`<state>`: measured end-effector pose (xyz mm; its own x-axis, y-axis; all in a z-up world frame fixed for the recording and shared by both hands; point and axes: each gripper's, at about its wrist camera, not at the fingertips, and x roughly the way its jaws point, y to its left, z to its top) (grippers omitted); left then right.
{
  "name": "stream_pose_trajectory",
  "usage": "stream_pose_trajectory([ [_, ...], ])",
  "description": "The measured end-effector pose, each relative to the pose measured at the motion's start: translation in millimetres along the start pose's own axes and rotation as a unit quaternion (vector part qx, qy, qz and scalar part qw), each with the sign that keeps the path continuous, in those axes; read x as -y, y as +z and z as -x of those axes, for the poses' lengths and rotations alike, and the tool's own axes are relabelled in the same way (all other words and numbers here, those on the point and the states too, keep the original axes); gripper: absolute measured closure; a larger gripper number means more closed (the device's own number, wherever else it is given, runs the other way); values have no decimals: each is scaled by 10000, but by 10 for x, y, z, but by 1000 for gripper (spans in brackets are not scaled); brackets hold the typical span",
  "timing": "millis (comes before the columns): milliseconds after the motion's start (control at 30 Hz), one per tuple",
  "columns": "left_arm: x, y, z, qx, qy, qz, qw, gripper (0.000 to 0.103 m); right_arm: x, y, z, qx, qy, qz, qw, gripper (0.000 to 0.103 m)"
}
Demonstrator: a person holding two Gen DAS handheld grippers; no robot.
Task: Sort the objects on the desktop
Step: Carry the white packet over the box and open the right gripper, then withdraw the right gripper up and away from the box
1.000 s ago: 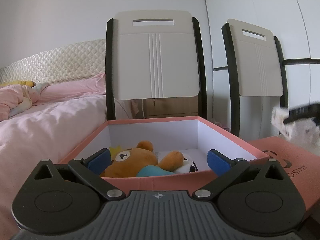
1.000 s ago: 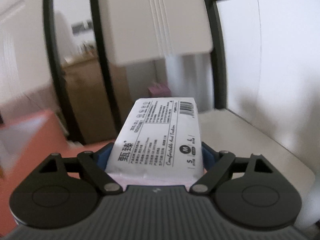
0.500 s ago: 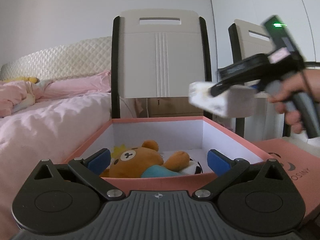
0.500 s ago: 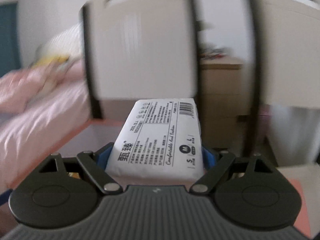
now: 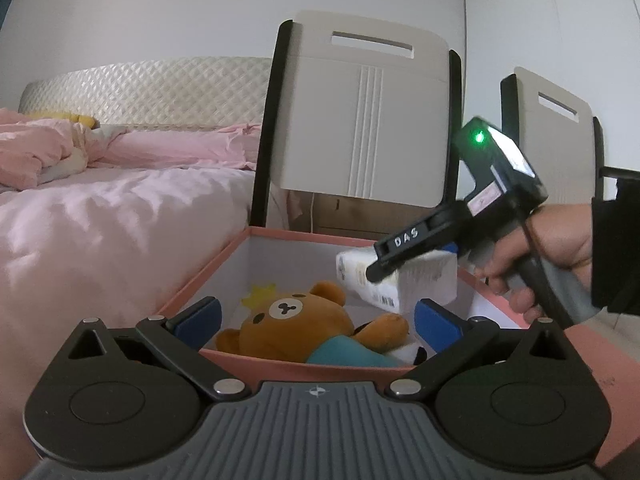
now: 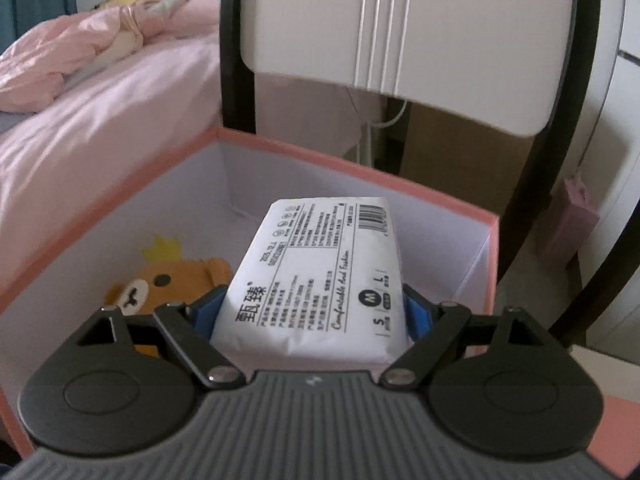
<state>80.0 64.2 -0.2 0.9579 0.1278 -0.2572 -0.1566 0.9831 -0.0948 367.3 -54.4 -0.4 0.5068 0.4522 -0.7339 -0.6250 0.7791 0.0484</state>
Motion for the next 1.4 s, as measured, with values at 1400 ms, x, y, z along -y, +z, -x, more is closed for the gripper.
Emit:
stream_pose_trajectory([
  [1400, 247, -102, 38, 215, 129, -577, 9980, 0, 530, -2143, 1991, 2501, -768, -811, 9618, 0],
])
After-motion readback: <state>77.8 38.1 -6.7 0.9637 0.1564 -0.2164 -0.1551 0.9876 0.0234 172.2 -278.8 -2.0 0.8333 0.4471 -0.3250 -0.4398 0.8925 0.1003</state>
